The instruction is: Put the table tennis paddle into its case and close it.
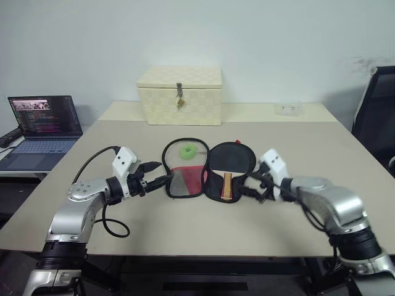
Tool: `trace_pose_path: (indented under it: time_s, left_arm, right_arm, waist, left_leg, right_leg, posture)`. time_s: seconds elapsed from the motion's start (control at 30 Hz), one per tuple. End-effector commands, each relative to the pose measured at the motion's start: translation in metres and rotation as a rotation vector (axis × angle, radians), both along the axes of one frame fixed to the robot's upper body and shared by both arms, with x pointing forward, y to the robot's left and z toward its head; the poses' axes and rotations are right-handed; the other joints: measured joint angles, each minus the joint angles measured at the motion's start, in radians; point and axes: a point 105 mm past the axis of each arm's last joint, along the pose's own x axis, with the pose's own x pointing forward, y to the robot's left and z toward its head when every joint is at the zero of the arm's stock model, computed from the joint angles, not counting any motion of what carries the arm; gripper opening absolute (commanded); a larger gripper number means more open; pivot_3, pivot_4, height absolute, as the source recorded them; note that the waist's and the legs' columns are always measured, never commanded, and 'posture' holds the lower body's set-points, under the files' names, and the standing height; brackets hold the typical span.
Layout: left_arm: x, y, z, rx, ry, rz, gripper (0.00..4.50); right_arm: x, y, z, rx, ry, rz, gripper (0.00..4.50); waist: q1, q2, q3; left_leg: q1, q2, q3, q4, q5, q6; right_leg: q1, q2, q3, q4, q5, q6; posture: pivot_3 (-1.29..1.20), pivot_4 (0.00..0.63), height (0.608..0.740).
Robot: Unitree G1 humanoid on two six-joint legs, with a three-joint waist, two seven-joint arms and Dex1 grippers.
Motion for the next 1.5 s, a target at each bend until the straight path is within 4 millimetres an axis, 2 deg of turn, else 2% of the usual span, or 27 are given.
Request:
trace_pose_path:
  time_s: [0.03, 0.17, 0.23, 0.37, 0.53, 0.6, 0.77, 0.9, 0.97, 1.13, 1.23, 1.37, 1.5]
  left_arm:
    - [0.011, 0.026, -0.001, 0.045, -0.01, 0.118, 2.29]
    - [0.025, 0.053, -0.021, 0.095, 0.059, 0.241, 0.82]
    - [0.032, 0.058, -0.029, 0.123, 0.083, 0.27, 0.07]
    - [0.05, 0.055, -0.039, 0.199, 0.097, 0.304, 0.03]
    - [0.064, 0.02, -0.046, 0.239, 0.099, 0.192, 0.03]
    - [0.067, 0.003, -0.049, 0.239, 0.103, 0.136, 0.03]
    - [0.074, -0.026, -0.049, 0.231, 0.092, 0.06, 0.03]
    - [0.081, -0.048, -0.028, 0.205, 0.032, -0.001, 0.03]
    - [0.086, -0.069, -0.002, 0.177, -0.037, -0.054, 0.03]
    - [0.087, -0.108, 0.035, 0.14, -0.139, -0.165, 0.03]
    - [0.084, -0.129, 0.05, 0.129, -0.186, -0.231, 0.03]
    - [0.081, -0.155, 0.053, 0.115, -0.196, -0.298, 0.03]
    - [0.077, -0.18, 0.043, 0.084, -0.176, -0.333, 0.03]
  right_arm:
    - [-0.016, 0.002, 0.031, 0.038, -0.065, 0.1, 4.24]
    - [-0.024, 0.001, 0.041, 0.033, -0.09, 0.131, 4.24]
    - [-0.025, 0.002, 0.041, 0.035, -0.093, 0.135, 4.24]
    - [-0.029, 0.008, 0.039, 0.035, -0.094, 0.156, 4.24]
    - [-0.032, 0.009, 0.031, 0.005, -0.083, 0.17, 4.24]
    - [-0.032, 0.005, 0.024, -0.034, -0.082, 0.16, 4.24]
    - [-0.028, -0.007, 0.016, -0.088, -0.084, 0.119, 4.24]
    - [-0.026, -0.02, 0.015, -0.105, -0.086, 0.07, 4.24]
    - [-0.026, -0.029, 0.016, -0.105, -0.086, 0.038, 4.24]
    - [-0.026, -0.035, 0.018, -0.106, -0.091, 0.012, 4.24]
    - [-0.026, -0.037, 0.019, -0.106, -0.092, 0.005, 4.24]
    - [-0.024, -0.04, 0.019, -0.102, -0.092, -0.013, 4.24]
    - [-0.018, -0.046, 0.017, -0.093, -0.08, -0.064, 4.24]
  waist:
    - [0.0, 0.0, 0.0]
    - [0.003, 0.0, 0.0]
    - [0.003, 0.0, 0.0]
    - [0.005, 0.0, 0.0]
    - [0.007, -0.001, 0.0]
    - [0.007, -0.001, 0.0]
    - [0.006, -0.001, 0.0]
    - [0.007, -0.001, 0.0]
    - [0.011, -0.002, 0.0]
    - [0.013, -0.002, 0.0]
    - [0.007, -0.002, 0.0]
    - [0.001, -0.002, 0.0]
    - [0.003, -0.002, 0.0]
  left_leg:
    - [0.0, 0.0, 0.0, 0.0, 0.0, 0.0]
    - [0.0, 0.0, 0.001, 0.0, 0.0, 0.0]
    - [-0.001, -0.001, 0.001, 0.001, 0.0, 0.0]
    - [-0.001, -0.002, 0.001, 0.001, 0.0, 0.0]
    - [-0.002, -0.003, 0.001, 0.001, 0.0, 0.0]
    - [-0.002, -0.003, 0.002, 0.001, 0.0, 0.0]
    - [-0.002, -0.003, 0.003, 0.001, 0.0, 0.0]
    - [-0.002, -0.003, 0.003, 0.002, 0.0, 0.0]
    - [-0.003, -0.003, 0.002, 0.002, 0.0, 0.0]
    - [-0.005, -0.004, 0.002, 0.004, 0.0, 0.0]
    - [-0.004, -0.004, 0.002, 0.004, 0.0, 0.0]
    - [-0.004, -0.004, 0.003, 0.004, 0.0, 0.0]
    - [-0.003, -0.003, 0.003, 0.004, 0.0, 0.0]
  right_leg:
    - [0.0, 0.0, 0.0, 0.0, 0.0, 0.0]
    - [0.0, 0.0, -0.001, 0.0, 0.0, 0.0]
    - [0.0, 0.0, -0.001, 0.0, 0.0, 0.0]
    - [0.0, 0.0, -0.002, 0.0, 0.0, 0.0]
    - [0.0, 0.0, -0.002, 0.0, 0.0, 0.0]
    - [0.0, 0.0, -0.002, 0.0, 0.0, 0.001]
    - [0.0, 0.0, -0.002, 0.0, 0.0, 0.001]
    - [0.0, 0.0, -0.002, 0.0, 0.0, 0.001]
    - [0.0, 0.0, -0.003, 0.0, 0.0, 0.001]
    - [0.0, 0.0, -0.003, -0.001, 0.001, 0.002]
    - [0.0, 0.0, -0.003, 0.0, 0.001, 0.002]
    - [0.0, 0.001, -0.002, 0.0, 0.001, 0.002]
    - [0.0, 0.001, -0.001, 0.0, 0.001, 0.002]
  posture:
    - [0.0, 0.15, 0.74]
    - [0.0, 0.15, 0.74]
    - [0.0, 0.15, 0.74]
    - [0.0, 0.15, 0.74]
    - [0.0, 0.15, 0.74]
    - [0.0, 0.15, 0.74]
    - [0.0, 0.15, 0.74]
    - [0.0, 0.15, 0.74]
    - [0.0, 0.15, 0.74]
    - [0.0, 0.15, 0.74]
    - [0.0, 0.15, 0.74]
    - [0.0, 0.15, 0.74]
    - [0.0, 0.15, 0.74]
